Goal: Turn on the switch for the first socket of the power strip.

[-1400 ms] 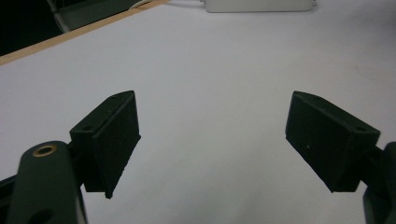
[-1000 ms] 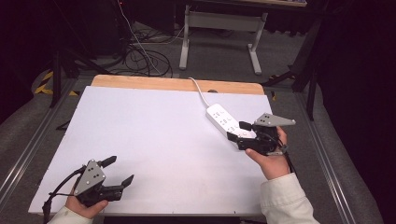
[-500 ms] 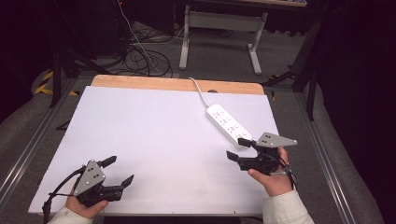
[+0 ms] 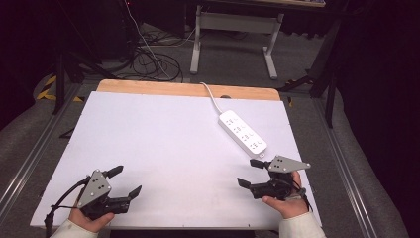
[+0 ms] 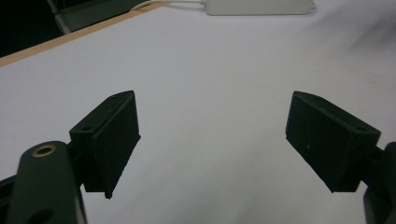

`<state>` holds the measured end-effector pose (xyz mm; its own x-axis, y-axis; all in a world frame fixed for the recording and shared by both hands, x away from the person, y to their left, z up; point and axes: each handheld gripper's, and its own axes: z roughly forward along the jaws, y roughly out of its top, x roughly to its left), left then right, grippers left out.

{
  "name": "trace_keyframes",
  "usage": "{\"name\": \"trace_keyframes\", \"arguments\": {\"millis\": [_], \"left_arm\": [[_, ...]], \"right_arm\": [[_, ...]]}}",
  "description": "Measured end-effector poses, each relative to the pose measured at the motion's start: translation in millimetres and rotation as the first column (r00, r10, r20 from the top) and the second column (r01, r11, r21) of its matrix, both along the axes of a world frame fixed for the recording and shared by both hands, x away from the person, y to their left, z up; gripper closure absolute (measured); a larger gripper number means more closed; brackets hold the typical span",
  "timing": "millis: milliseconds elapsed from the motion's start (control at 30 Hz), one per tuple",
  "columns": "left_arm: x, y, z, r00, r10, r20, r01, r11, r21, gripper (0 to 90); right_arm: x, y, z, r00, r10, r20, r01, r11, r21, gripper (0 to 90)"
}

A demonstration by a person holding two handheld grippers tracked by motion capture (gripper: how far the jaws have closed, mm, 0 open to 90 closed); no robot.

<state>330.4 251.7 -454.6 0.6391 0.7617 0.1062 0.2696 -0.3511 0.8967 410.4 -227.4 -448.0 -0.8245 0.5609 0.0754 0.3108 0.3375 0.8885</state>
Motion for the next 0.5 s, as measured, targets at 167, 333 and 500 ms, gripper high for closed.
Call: {"name": "trace_keyframes", "arguments": {"millis": [167, 333, 500], "left_arm": [[0.0, -0.2, -0.2, 1.0, -0.006, -0.003, 0.006, 0.9997, -0.023, 16.8], [0.3, 0.1, -0.4, 1.0, -0.005, 0.002, 0.005, 0.9999, -0.016, 16.7], [0.6, -0.5, -1.2, 1.0, -0.007, -0.005, 0.007, 0.9999, -0.013, 16.7]], "right_arm": [[-2.5, 2.0, -14.4, 0.9998, 0.012, -0.017, -0.013, 1.0, -0.023, 17.7], [-5.2, 4.4, -27.6, 0.9987, 0.009, -0.05, -0.011, 0.999, -0.04, 16.2], [-8.1, 7.5, -39.1, 0.9963, -0.008, -0.085, 0.006, 0.999, -0.033, 15.9]]}}
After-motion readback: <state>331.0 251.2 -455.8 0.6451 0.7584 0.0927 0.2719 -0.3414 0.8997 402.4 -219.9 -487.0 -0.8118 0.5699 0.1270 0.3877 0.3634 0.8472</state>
